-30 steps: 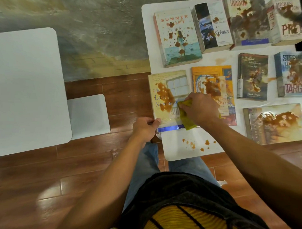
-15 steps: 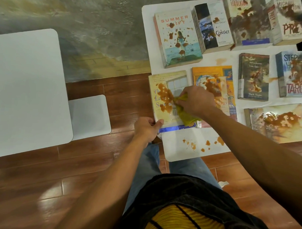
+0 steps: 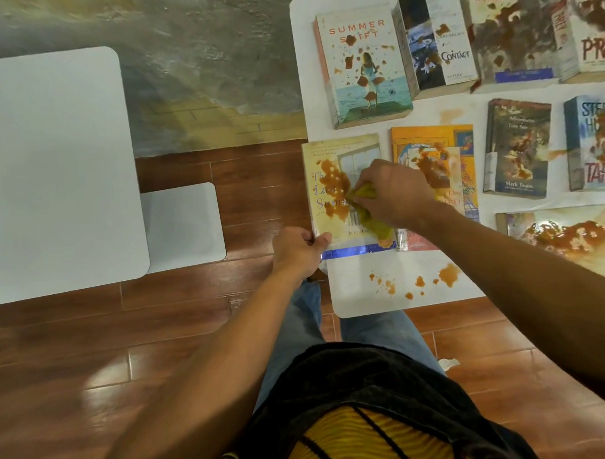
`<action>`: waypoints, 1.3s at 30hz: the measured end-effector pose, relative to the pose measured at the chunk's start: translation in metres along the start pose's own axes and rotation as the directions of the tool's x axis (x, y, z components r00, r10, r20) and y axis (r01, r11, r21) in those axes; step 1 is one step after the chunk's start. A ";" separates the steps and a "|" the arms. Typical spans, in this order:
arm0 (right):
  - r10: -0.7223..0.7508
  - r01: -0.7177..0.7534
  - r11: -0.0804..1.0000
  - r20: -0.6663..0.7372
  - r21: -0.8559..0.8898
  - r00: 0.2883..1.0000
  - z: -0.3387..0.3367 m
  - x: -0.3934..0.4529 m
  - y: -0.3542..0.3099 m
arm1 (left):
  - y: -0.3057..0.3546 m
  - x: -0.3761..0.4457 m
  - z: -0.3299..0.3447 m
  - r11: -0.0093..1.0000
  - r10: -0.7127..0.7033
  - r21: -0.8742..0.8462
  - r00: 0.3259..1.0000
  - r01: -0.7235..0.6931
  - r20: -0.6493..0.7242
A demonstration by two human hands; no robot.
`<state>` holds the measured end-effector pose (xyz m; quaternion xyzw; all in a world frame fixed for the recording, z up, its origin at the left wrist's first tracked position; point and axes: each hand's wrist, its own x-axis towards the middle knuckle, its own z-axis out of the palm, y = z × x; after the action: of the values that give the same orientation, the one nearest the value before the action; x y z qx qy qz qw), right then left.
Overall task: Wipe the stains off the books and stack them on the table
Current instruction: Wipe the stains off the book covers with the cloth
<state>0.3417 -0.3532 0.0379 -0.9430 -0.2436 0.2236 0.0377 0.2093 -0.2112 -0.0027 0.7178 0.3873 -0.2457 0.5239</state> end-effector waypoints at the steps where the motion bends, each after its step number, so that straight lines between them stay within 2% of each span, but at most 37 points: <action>1: -0.017 0.017 1.000 0.023 -0.015 1.000 -0.002 0.000 0.002 | -0.001 0.001 0.000 1.000 0.000 0.004 1.000 0.000 0.003; 5: 0.135 -0.133 0.991 -0.074 0.033 0.988 -0.009 0.013 0.011 | -0.002 0.004 0.001 1.000 0.003 0.021 1.000 -0.003 -0.003; 8: 0.035 -0.035 0.999 0.012 0.023 0.999 -0.005 0.013 0.002 | -0.003 0.005 0.001 0.999 0.005 0.039 1.000 -0.005 -0.006; 10: 0.032 -0.033 0.999 0.049 0.024 0.998 -0.010 0.013 0.005 | -0.004 0.006 0.002 0.999 0.006 0.042 1.000 -0.006 -0.001; 13: 0.130 -0.127 0.989 -0.045 0.077 0.990 -0.014 0.019 0.010 | -0.004 0.006 0.003 1.000 0.007 0.030 1.000 -0.007 -0.004; 14: 0.115 -0.112 0.991 -0.049 0.072 0.992 -0.013 0.020 0.008 | -0.004 0.006 0.003 0.999 0.010 0.033 1.000 -0.010 -0.004; 16: 0.025 -0.026 0.999 0.033 0.026 0.999 -0.011 0.019 0.002 | -0.005 0.006 0.003 0.999 0.015 0.046 1.000 -0.015 -0.007; 18: 0.006 -0.005 1.000 0.079 -0.017 0.997 -0.015 0.021 0.004 | -0.005 0.006 0.003 0.998 0.022 0.054 1.000 -0.021 -0.008; 21: 0.086 -0.086 0.996 -0.026 0.019 0.996 -0.018 0.027 0.008 | -0.007 0.005 0.003 0.999 0.030 0.039 1.000 -0.030 -0.005; 22: 0.074 -0.073 0.997 -0.034 0.017 0.997 -0.018 0.027 0.007 | -0.007 0.005 0.003 0.999 0.033 0.041 0.999 -0.033 -0.006; 24: 0.000 0.001 1.000 0.040 -0.026 0.999 -0.016 0.027 0.004 | -0.006 0.005 0.003 0.998 0.031 0.050 0.999 -0.031 -0.010; 26: -0.001 0.005 0.999 0.070 -0.055 0.998 -0.021 0.029 0.005 | -0.006 0.006 0.003 0.999 0.024 0.046 1.000 -0.024 -0.005; 29: 0.088 -0.089 0.996 -0.039 -0.018 0.995 -0.024 0.036 0.007 | -0.006 0.005 0.003 0.999 0.023 0.023 1.000 -0.023 -0.010; 30: 0.070 -0.071 0.997 -0.036 -0.018 0.997 -0.023 0.035 0.004 | -0.007 0.005 0.004 1.000 0.023 0.019 1.000 -0.022 -0.017; 33: -0.019 0.022 0.999 0.094 -0.035 0.995 -0.022 0.032 0.000 | -0.007 0.006 0.004 0.999 0.031 0.019 0.999 -0.031 -0.018; 35: 0.047 -0.045 0.998 0.057 -0.035 0.997 -0.025 0.036 0.004 | -0.008 0.006 0.004 0.999 0.032 0.009 0.999 -0.032 -0.015; 37: 0.132 -0.133 0.991 -0.050 -0.026 0.990 -0.025 0.042 0.004 | -0.009 0.007 0.004 1.000 0.030 -0.008 0.999 -0.031 -0.019; 39: 0.120 -0.121 0.993 -0.040 -0.017 0.992 -0.024 0.044 -0.001 | -0.009 0.007 0.004 1.000 0.023 -0.015 1.000 -0.023 -0.020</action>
<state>0.3864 -0.3306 0.0412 -0.9604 -0.1877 0.2049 0.0195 0.2058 -0.2115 -0.0142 0.7205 0.3861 -0.2293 0.5283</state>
